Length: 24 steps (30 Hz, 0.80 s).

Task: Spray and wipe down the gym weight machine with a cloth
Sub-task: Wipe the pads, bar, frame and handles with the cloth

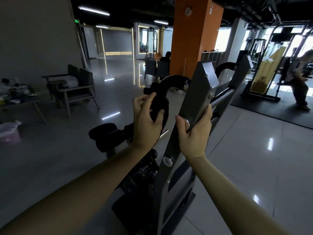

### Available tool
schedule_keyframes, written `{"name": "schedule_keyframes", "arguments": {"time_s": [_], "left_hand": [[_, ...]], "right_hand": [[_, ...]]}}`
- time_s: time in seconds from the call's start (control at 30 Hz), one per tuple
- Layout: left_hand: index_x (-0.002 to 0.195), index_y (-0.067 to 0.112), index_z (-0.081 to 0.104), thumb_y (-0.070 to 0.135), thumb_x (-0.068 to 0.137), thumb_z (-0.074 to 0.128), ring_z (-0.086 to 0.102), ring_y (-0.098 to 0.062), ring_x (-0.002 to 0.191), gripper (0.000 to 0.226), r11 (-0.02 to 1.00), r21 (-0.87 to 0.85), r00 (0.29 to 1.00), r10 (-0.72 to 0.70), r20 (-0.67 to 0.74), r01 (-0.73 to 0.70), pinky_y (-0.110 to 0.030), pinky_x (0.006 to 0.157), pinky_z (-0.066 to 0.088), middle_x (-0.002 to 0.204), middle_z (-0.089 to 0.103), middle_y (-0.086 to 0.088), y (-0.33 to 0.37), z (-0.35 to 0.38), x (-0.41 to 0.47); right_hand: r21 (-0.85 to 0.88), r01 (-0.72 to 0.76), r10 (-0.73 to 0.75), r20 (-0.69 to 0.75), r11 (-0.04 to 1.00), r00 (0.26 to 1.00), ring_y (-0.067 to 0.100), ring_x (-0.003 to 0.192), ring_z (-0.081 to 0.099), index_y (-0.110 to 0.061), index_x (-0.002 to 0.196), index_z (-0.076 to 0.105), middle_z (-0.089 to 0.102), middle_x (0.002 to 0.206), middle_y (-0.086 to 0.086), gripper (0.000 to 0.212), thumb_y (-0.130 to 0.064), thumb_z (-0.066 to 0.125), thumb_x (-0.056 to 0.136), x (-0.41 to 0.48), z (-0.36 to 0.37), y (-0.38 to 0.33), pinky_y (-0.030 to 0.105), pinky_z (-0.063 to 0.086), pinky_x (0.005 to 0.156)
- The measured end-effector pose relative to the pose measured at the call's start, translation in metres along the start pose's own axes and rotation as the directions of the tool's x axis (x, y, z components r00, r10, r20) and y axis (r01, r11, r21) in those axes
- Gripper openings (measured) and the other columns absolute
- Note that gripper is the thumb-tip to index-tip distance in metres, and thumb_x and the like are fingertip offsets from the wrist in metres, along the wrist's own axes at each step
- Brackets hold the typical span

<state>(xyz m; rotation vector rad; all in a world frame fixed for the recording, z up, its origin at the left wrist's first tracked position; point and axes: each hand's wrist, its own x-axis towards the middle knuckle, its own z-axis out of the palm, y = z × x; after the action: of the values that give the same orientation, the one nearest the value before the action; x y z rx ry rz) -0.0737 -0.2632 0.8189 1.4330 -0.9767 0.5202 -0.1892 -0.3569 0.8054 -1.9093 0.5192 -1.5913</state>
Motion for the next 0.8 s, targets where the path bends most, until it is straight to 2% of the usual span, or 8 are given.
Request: {"name": "schedule_keyframes", "arguments": {"time_s": [0.1, 0.17, 0.3, 0.4, 0.53, 0.6, 0.73, 0.8], "left_hand": [[0.153, 0.012, 0.037, 0.028, 0.092, 0.072, 0.044, -0.021, 0.138, 0.072, 0.997, 0.077, 0.998, -0.025, 0.056, 0.021, -0.023, 0.110, 0.040, 0.149, 0.039, -0.009, -0.009, 0.014, 0.001], [0.157, 0.015, 0.029, 0.027, 0.094, 0.071, 0.048, -0.018, 0.137, 0.076, 0.997, 0.010, 0.993, -0.078, 0.094, 0.077, -0.025, 0.110, 0.044, 0.150, 0.047, -0.008, -0.011, 0.024, 0.006], [0.143, 0.012, 0.040, 0.013, 0.094, 0.071, 0.067, 0.005, 0.091, 0.058, 0.979, -0.091, 0.980, -0.171, 0.107, 0.180, -0.018, 0.074, 0.058, 0.101, 0.067, 0.005, -0.020, 0.035, 0.021], [0.124, 0.022, 0.051, -0.002, 0.088, 0.071, 0.065, 0.008, 0.090, 0.048, 0.957, -0.164, 0.955, -0.204, 0.216, 0.241, -0.011, 0.075, 0.052, 0.097, 0.064, 0.010, -0.023, 0.027, 0.029], [0.113, 0.012, 0.066, 0.007, 0.079, 0.077, 0.069, -0.015, 0.101, 0.036, 0.778, -0.292, 0.766, -0.345, 0.542, 0.557, -0.029, 0.086, 0.054, 0.104, 0.071, -0.006, -0.034, 0.010, 0.040], [0.120, 0.012, 0.066, 0.010, 0.080, 0.077, 0.069, -0.016, 0.107, 0.041, 0.727, -0.280, 0.710, -0.386, 0.589, 0.627, -0.033, 0.093, 0.054, 0.112, 0.072, -0.004, -0.037, 0.007, 0.037], [0.148, 0.012, 0.041, 0.015, 0.098, 0.065, 0.058, 0.008, 0.117, 0.055, 0.893, -0.180, 0.867, -0.325, 0.377, 0.413, -0.011, 0.097, 0.047, 0.127, 0.060, 0.012, -0.034, 0.015, 0.000], [0.146, 0.005, 0.040, 0.016, 0.101, 0.061, 0.061, -0.001, 0.120, 0.051, 0.947, -0.106, 0.920, -0.262, 0.291, 0.303, -0.012, 0.096, 0.048, 0.126, 0.063, 0.004, -0.043, 0.018, -0.021]], "right_hand": [[-0.033, 0.018, -0.019, -0.027, 0.999, 0.999, 0.026, 0.113, 0.052, -0.007, 0.149, 0.029, 0.052, 0.128, 0.006, 0.095, -0.070, 0.059, 0.084, -0.002, 0.002, -0.002, 0.054, 0.047, 0.097], [-0.045, 0.023, -0.025, -0.043, 0.999, 0.999, 0.025, 0.114, 0.050, -0.005, 0.150, 0.028, 0.050, 0.129, 0.006, 0.097, -0.071, 0.056, 0.084, -0.003, 0.003, -0.002, 0.053, 0.045, 0.098], [-0.039, 0.031, -0.033, -0.052, 0.999, 0.998, 0.029, 0.112, 0.050, -0.004, 0.151, 0.027, 0.049, 0.128, 0.008, 0.099, -0.071, 0.058, 0.085, -0.002, 0.006, 0.004, 0.053, 0.047, 0.095], [-0.033, 0.039, -0.041, -0.050, 0.999, 0.998, 0.029, 0.111, 0.049, -0.004, 0.151, 0.026, 0.048, 0.129, 0.010, 0.098, -0.069, 0.058, 0.086, -0.002, 0.006, 0.003, 0.053, 0.047, 0.093], [-0.037, 0.036, -0.037, -0.027, 0.999, 0.999, 0.028, 0.114, 0.048, -0.002, 0.151, 0.025, 0.047, 0.131, 0.011, 0.099, -0.068, 0.058, 0.086, -0.003, 0.003, 0.001, 0.053, 0.046, 0.096], [-0.042, 0.038, -0.039, -0.018, 0.998, 0.999, 0.028, 0.116, 0.048, -0.002, 0.152, 0.025, 0.047, 0.133, 0.010, 0.099, -0.067, 0.060, 0.086, -0.004, 0.002, 0.000, 0.053, 0.045, 0.098], [-0.068, -0.006, 0.006, -0.002, 0.998, 1.000, 0.026, 0.120, 0.048, -0.005, 0.153, 0.023, 0.047, 0.135, 0.009, 0.102, -0.059, 0.070, 0.081, -0.005, 0.001, -0.001, 0.051, 0.045, 0.101], [-0.058, -0.009, 0.010, 0.016, 0.998, 1.000, 0.022, 0.126, 0.047, -0.007, 0.155, 0.020, 0.045, 0.140, 0.005, 0.107, -0.053, 0.078, 0.077, -0.006, -0.001, -0.001, 0.048, 0.044, 0.107]]}}
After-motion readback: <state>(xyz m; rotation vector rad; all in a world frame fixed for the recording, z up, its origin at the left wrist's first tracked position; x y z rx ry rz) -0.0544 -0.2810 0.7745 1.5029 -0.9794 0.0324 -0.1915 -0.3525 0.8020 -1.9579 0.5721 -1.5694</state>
